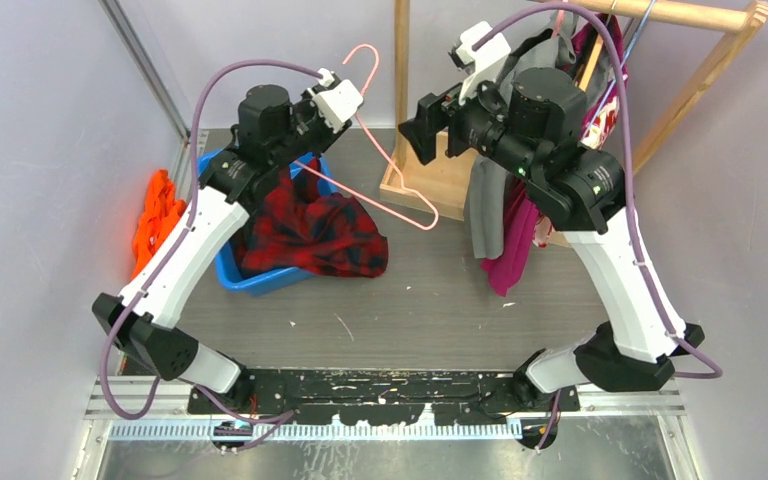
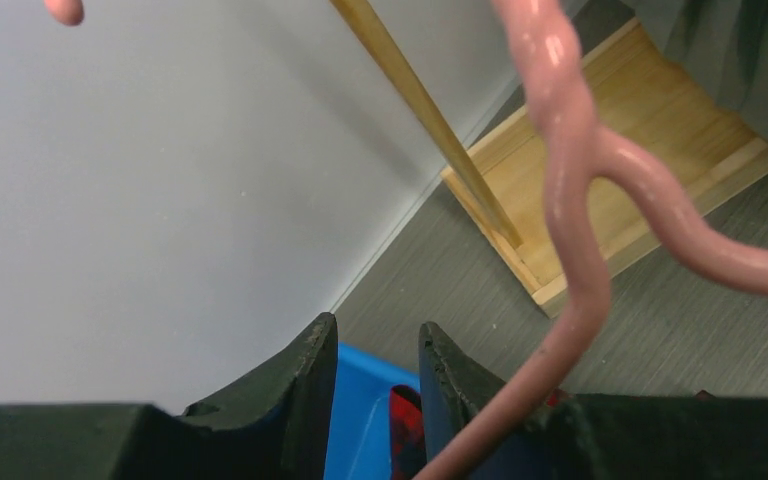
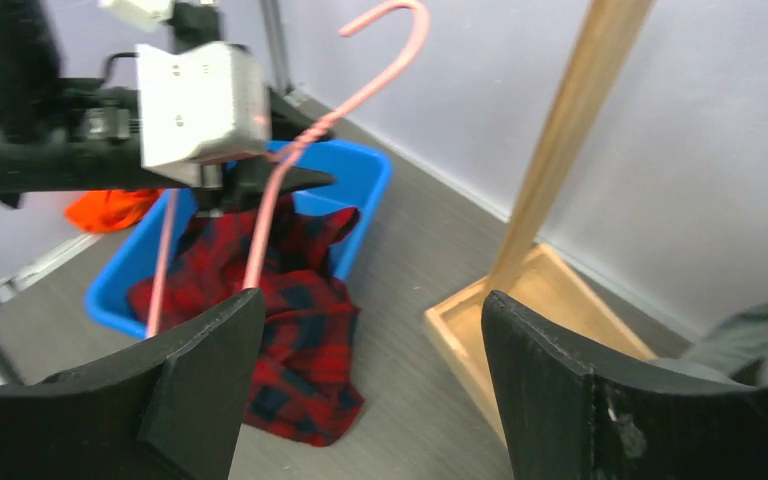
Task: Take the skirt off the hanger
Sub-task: Place the hanger at the clothesline.
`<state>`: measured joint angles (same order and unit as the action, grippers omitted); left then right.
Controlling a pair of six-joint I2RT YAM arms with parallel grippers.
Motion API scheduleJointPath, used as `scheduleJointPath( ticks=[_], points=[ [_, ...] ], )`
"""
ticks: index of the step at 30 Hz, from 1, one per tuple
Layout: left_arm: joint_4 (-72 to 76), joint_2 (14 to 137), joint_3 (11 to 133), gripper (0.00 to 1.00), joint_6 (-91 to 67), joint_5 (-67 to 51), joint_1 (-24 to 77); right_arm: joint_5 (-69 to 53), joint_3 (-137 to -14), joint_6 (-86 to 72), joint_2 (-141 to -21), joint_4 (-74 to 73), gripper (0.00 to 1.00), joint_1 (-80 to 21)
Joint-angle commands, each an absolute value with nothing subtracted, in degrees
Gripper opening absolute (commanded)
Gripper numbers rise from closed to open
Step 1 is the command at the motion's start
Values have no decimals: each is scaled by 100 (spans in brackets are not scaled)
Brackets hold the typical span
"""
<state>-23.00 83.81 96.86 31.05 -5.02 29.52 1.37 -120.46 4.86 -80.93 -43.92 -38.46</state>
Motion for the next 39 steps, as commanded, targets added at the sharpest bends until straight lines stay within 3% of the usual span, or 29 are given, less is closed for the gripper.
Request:
scheduleJointPath(
  ticks=[1, 18, 20, 25, 35, 39],
  points=[
    [-1545, 8457, 9943, 0, 2726, -923, 2970, -698, -12028, -41, -8218, -4307, 83, -3867],
    [-1284, 8363, 9791, 0, 2655, -915, 3062, -1930, -12036, -1035, -8849, -3815, 60, -3863],
    [-1259, 8358, 9791, 0, 2654, -898, 3072, -2008, -12040, -1078, -8909, -3842, 47, -3867],
    [-1257, 8323, 9757, 0, 2693, -871, 3094, -2077, -12082, -1178, -9041, -3908, 2, -3866],
    [-1315, 8065, 9612, 2, 2421, -1056, 3168, -1255, -12085, -1263, -9150, -3992, 1, -3863],
    [-1374, 7634, 9546, 33, 1792, -1677, 3189, -1034, -12082, -1197, -9230, -4006, 1, -3867]
  ],
)
